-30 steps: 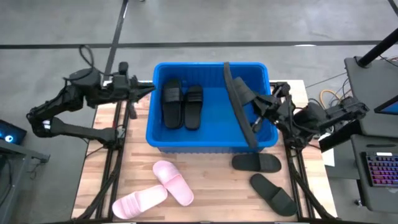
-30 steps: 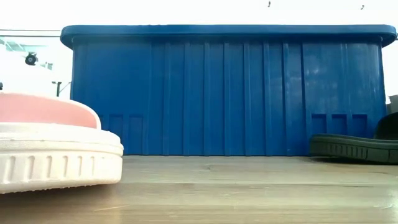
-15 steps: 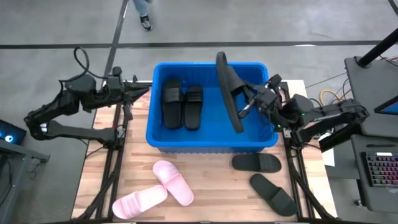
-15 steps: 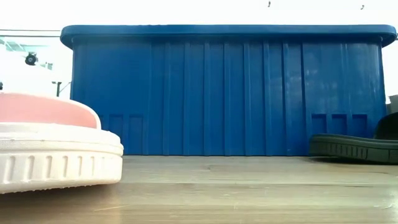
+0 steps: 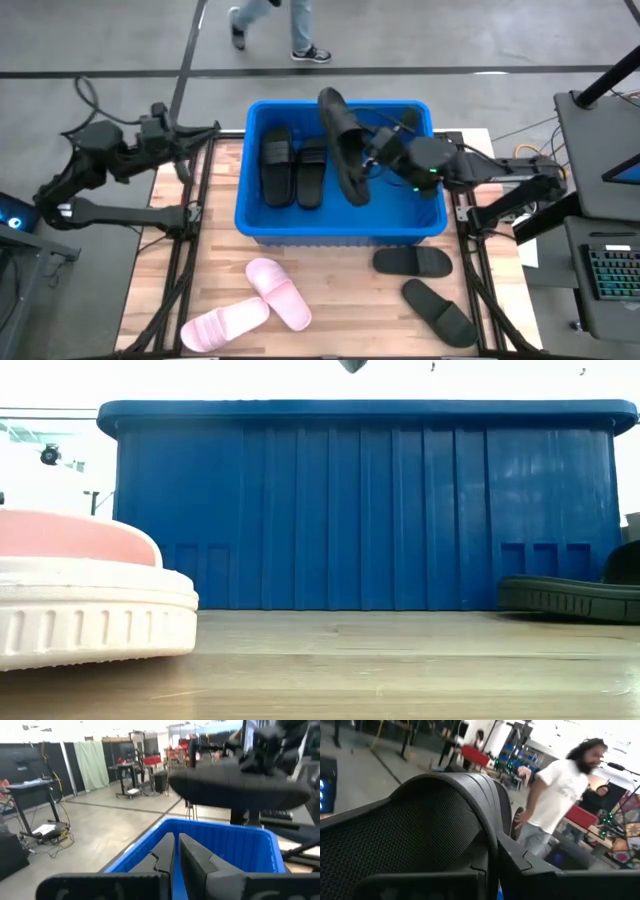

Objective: Pick and place slides into bin
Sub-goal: Put the black slide into the blue bin

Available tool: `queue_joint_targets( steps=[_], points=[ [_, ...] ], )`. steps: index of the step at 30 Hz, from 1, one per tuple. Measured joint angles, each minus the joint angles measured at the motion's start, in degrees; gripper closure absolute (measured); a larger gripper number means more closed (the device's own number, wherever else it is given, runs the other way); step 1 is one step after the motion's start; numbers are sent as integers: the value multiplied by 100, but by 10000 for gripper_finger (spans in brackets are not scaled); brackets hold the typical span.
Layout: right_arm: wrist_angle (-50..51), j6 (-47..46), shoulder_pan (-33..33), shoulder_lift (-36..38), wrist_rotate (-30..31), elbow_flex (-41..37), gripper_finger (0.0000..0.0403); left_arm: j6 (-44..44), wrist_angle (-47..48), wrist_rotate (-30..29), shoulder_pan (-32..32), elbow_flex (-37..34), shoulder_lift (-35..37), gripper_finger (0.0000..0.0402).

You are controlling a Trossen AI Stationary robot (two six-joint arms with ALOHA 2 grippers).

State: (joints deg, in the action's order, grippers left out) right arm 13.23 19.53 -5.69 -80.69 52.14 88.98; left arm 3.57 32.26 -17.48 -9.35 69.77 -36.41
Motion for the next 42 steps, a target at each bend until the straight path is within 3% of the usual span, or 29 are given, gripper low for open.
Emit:
queue_joint_targets(
  steps=[8, 19, 31, 42],
  points=[
    [225, 279, 265, -924, 30, 967, 390, 9, -50, -117, -2, -246, 271, 391],
    [1958, -7, 730, -2168, 39, 2701, 390, -16, -54, -107, 1, -461, 411, 391],
    [3592, -230, 1400, -3227, -475, 4271, 390, -22, -30, -105, 1, -471, 496, 391],
    [4572, -1038, 1484, -3853, -699, 4563, 390, -22, -30, -107, 1, -489, 435, 391]
  ],
)
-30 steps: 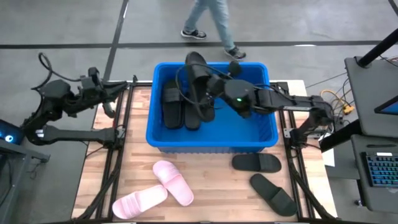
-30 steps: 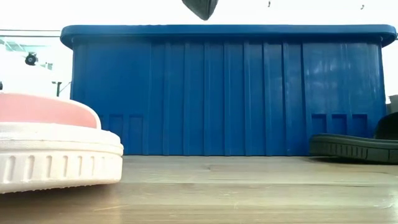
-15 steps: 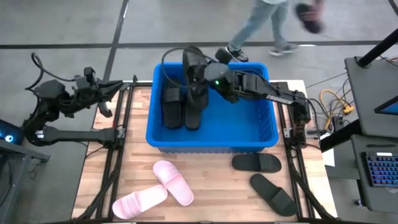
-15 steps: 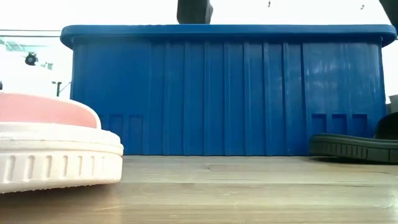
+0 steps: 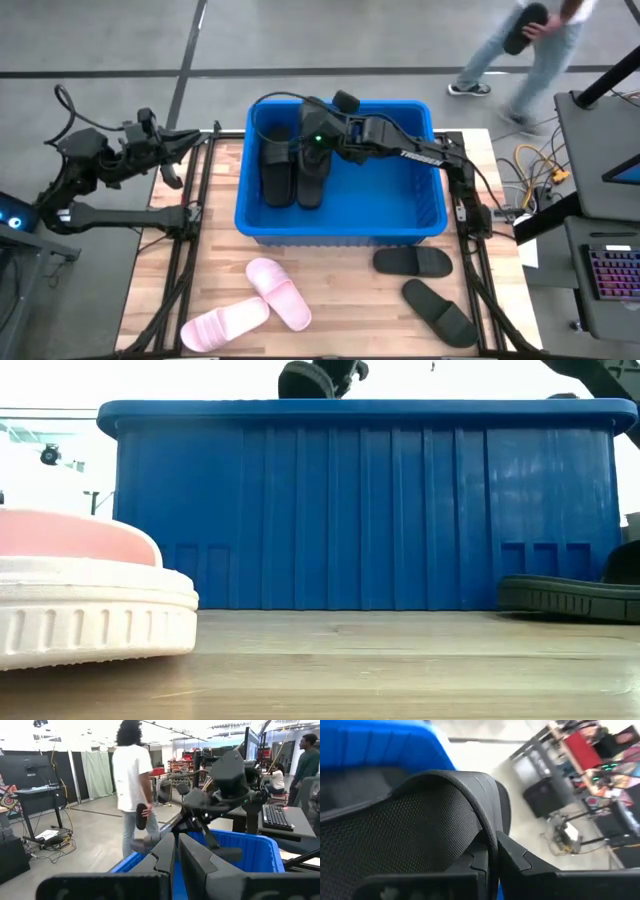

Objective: Pick and place slides into bin
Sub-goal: Put the black slide into the blue bin

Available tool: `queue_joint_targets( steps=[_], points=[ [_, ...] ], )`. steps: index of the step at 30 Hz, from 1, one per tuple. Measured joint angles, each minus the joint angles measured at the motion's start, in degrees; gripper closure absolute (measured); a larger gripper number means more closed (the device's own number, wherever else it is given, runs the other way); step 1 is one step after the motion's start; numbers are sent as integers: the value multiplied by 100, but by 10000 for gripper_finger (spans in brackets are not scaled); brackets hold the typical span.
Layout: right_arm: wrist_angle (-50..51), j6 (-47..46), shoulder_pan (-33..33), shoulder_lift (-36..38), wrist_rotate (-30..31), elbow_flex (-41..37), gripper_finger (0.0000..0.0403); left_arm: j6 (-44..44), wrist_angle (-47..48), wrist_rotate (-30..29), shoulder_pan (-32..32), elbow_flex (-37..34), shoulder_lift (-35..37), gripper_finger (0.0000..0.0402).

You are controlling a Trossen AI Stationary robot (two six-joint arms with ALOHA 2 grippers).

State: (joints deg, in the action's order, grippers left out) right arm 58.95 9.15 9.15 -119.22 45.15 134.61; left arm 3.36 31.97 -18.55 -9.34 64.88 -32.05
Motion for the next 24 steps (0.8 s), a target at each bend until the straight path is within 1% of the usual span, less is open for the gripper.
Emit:
queue_joint_targets(
  steps=[2, 4, 13, 24],
  points=[
    [141, -134, 2, -58, -346, -5, 390, 0, 2, -2, 0, -9, 0, 391],
    [228, -339, -1, -102, -545, -5, 390, 0, 2, -6, -2, -12, -8, 391],
    [448, -466, 0, -279, -623, -36, 390, 0, 32, -16, -1, -68, 61, 391],
    [421, -176, 27, -915, -620, -53, 390, -2, 13, -21, 0, -72, 76, 391]
  ],
)
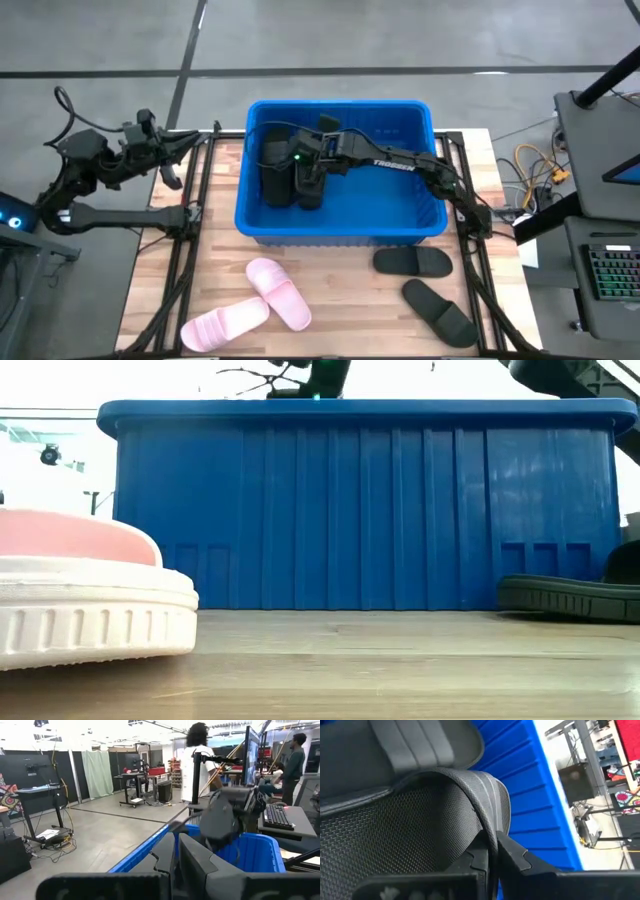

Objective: Pick and place slides into bin
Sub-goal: Put the black slide into the blue bin

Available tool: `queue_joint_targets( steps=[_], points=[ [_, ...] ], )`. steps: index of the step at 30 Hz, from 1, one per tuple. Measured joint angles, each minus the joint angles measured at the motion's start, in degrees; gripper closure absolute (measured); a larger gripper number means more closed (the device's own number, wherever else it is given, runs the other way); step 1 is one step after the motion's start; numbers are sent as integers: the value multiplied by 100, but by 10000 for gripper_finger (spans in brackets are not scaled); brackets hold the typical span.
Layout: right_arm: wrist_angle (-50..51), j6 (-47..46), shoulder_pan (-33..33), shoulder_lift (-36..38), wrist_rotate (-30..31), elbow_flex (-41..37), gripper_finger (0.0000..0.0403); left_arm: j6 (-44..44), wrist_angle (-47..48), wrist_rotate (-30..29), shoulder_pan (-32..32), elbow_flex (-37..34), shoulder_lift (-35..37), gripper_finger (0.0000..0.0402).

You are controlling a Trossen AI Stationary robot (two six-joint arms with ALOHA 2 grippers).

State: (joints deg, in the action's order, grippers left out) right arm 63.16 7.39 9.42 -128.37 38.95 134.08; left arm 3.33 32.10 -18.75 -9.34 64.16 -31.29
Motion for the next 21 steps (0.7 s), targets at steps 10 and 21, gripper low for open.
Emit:
queue_joint_targets(
  steps=[10, 21],
  points=[
    [-86, 21, 101, -460, 336, -2, 390, -7, 2, 1, -2, 0, 44, 391],
    [-714, 635, 201, -757, 314, 7, 390, -7, 2, -1, -2, 2, 42, 391]
  ],
)
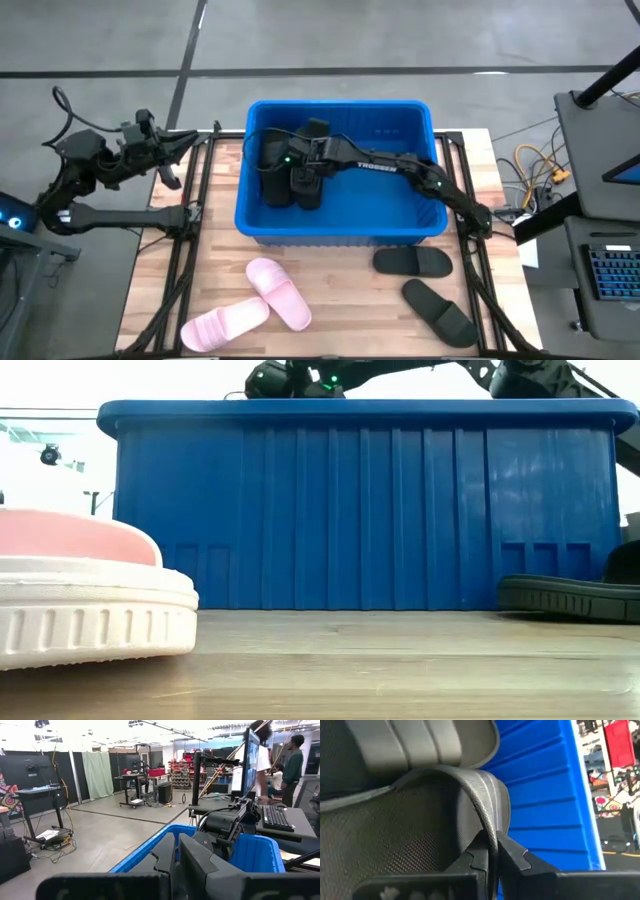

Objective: Pick and place slides into bin
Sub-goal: Put the black slide into the blue bin

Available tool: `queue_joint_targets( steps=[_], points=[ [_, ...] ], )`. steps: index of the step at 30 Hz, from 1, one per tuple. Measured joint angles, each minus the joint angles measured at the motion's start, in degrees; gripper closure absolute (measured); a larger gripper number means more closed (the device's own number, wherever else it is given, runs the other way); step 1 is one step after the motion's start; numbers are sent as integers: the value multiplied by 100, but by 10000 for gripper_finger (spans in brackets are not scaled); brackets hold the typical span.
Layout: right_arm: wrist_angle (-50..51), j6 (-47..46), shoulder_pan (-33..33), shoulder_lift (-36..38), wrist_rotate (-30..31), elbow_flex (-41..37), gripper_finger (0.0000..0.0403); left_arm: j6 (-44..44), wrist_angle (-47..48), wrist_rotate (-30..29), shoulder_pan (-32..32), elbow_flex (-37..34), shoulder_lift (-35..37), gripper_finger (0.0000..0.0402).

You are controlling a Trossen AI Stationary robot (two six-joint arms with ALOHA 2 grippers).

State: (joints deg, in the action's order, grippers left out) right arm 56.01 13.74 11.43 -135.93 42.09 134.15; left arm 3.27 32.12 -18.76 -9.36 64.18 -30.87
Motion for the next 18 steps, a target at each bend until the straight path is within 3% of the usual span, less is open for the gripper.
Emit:
queue_joint_targets(
  steps=[9, 18],
  points=[
    [-128, 177, 85, -104, -51, -145, 390, -2, 0, 1, 2, 0, 4, 391],
    [-455, 129, 131, -84, -14, -830, 390, -4, -4, 2, 1, -56, -4, 391]
  ],
)
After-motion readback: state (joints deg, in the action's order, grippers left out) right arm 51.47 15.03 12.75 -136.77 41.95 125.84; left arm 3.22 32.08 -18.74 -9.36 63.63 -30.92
